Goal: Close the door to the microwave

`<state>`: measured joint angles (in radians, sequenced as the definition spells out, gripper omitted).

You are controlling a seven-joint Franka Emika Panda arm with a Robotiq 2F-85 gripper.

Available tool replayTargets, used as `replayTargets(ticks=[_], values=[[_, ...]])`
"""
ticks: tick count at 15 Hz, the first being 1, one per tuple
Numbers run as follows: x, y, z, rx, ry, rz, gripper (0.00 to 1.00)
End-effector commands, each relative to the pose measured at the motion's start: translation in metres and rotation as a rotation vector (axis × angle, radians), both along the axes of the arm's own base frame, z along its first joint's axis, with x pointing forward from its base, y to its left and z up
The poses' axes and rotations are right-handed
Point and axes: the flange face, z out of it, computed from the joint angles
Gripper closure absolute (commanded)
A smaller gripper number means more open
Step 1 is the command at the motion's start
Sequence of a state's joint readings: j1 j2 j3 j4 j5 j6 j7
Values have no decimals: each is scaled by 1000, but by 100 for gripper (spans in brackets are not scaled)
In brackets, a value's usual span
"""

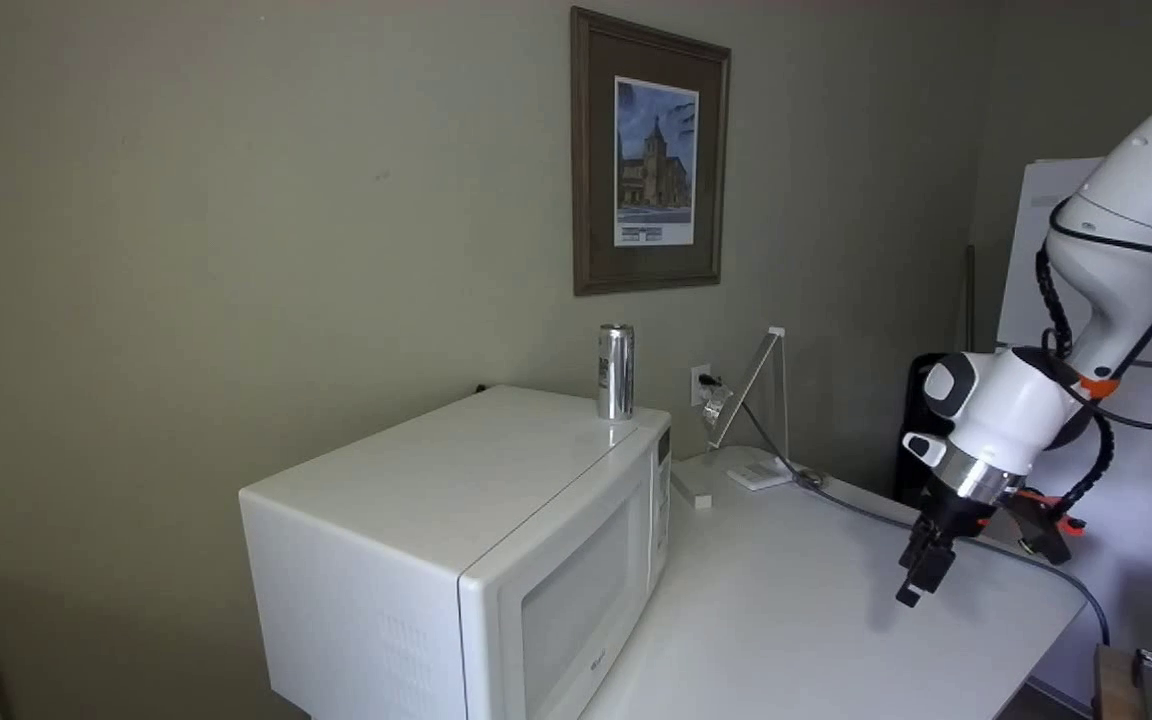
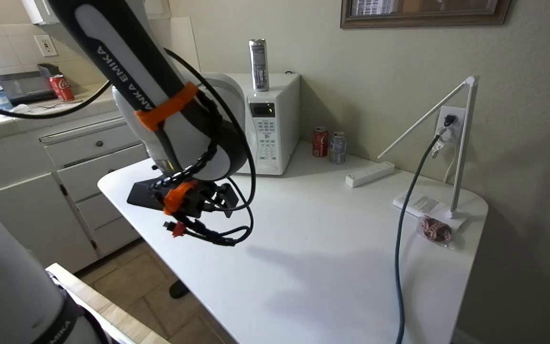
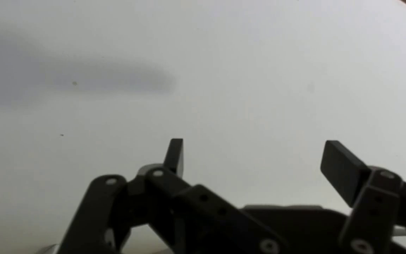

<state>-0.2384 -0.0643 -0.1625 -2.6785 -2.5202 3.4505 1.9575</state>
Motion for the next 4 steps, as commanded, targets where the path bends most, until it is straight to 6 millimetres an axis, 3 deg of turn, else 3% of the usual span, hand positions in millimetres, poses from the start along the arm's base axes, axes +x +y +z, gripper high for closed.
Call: replayTargets(ticks=[1,4], values=[[2,-4,7,5,-13,-7,0],[4,-6,18,2,-44,-12,0]])
